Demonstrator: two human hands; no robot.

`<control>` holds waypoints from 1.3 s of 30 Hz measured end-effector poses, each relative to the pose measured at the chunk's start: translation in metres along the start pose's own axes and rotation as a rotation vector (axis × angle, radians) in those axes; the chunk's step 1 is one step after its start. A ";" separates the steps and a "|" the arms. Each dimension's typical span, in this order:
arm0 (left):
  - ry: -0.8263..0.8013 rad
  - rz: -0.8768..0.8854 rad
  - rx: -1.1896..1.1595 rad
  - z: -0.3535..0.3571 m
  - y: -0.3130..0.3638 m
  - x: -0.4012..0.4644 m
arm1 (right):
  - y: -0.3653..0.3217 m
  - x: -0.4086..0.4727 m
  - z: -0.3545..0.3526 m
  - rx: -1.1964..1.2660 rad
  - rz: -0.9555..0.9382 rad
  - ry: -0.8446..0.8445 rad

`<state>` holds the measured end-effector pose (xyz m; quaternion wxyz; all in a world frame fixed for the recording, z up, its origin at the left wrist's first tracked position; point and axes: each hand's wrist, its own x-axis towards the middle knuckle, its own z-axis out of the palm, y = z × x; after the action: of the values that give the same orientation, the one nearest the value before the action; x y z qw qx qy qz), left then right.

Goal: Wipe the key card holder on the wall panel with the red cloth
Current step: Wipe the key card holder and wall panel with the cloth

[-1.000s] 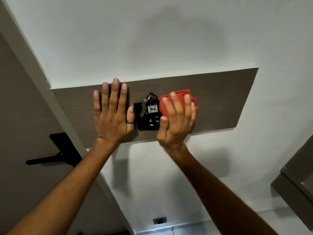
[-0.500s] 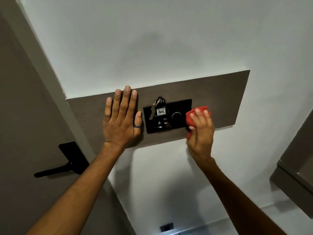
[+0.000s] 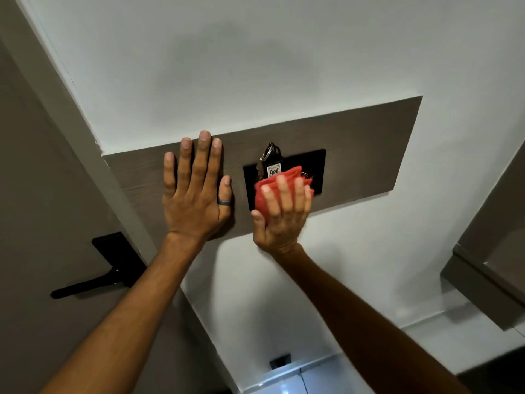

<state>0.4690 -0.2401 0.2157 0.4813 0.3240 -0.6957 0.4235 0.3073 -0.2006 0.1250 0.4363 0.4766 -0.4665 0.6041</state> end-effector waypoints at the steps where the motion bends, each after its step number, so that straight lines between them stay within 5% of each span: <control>1: 0.000 0.002 -0.013 0.000 0.001 0.000 | 0.009 0.002 -0.002 -0.016 -0.142 -0.043; 3: 0.004 0.003 -0.019 0.001 0.002 -0.001 | 0.022 0.011 -0.003 -0.041 -0.219 -0.060; 6: 0.006 -0.011 -0.015 0.002 0.001 -0.001 | -0.002 0.012 -0.002 -0.021 0.105 -0.002; 10: 0.017 -0.003 -0.026 0.004 0.002 -0.003 | 0.025 0.020 -0.005 -0.019 -0.286 -0.071; 14: 0.015 -0.050 -0.016 0.005 0.006 -0.001 | 0.013 0.017 -0.002 -0.056 -0.120 -0.024; 17: 0.006 -0.039 -0.035 0.004 0.008 -0.002 | 0.046 0.023 -0.005 -0.057 -0.456 -0.066; 21: 0.010 -0.044 -0.023 0.006 0.007 -0.001 | 0.036 0.018 -0.004 -0.043 -0.147 -0.036; 25: 0.014 -0.043 -0.023 0.007 0.008 -0.002 | 0.073 0.030 -0.016 -0.026 -0.551 -0.115; 26: 0.014 -0.048 -0.018 0.007 0.009 -0.003 | 0.084 0.036 -0.019 -0.025 -0.539 -0.129; 30: 0.017 -0.107 -0.024 0.008 0.018 0.001 | 0.054 0.024 -0.020 0.012 0.003 -0.125; 34: 0.001 -0.142 -0.018 0.010 0.028 0.000 | 0.072 0.034 -0.030 0.030 -0.152 -0.199; 39: 0.020 -0.150 -0.006 0.012 0.029 0.003 | 0.048 0.055 -0.013 0.012 0.058 -0.114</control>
<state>0.4381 -0.2384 0.2082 0.5196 0.3695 -0.6658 0.3876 0.2497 -0.1925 0.1710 0.3882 0.4991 -0.5006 0.5913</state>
